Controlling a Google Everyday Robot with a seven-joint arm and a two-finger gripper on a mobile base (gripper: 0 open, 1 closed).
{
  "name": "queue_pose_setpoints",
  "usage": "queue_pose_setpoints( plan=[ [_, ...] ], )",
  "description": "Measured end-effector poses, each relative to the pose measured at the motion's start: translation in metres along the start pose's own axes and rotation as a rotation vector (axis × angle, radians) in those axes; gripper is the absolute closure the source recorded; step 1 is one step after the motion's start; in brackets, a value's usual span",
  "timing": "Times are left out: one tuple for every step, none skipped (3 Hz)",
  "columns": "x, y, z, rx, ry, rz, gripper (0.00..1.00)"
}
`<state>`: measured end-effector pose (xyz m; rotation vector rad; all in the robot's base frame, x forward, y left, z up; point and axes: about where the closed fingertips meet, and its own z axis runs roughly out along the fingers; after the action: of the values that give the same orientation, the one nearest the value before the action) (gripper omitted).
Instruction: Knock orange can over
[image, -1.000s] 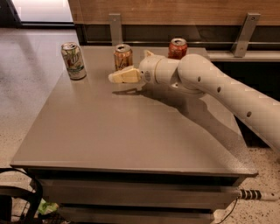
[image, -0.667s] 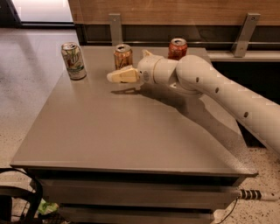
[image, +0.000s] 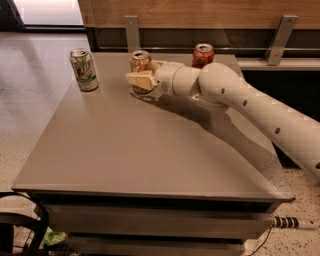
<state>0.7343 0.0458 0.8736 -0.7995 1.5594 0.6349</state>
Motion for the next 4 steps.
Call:
queue_pose_setpoints(
  plan=[
    [-0.0002, 0.0019, 0.0017, -0.004, 0.0, 0.0, 0.64],
    [-0.0006, 0.0046, 0.004, -0.009, -0.001, 0.0, 0.96],
    [-0.0008, 0.0057, 0.0049, -0.011, 0.0, 0.0, 1.0],
    [-0.0018, 0.0077, 0.0063, -0.018, 0.005, -0.005, 1.0]
  ],
)
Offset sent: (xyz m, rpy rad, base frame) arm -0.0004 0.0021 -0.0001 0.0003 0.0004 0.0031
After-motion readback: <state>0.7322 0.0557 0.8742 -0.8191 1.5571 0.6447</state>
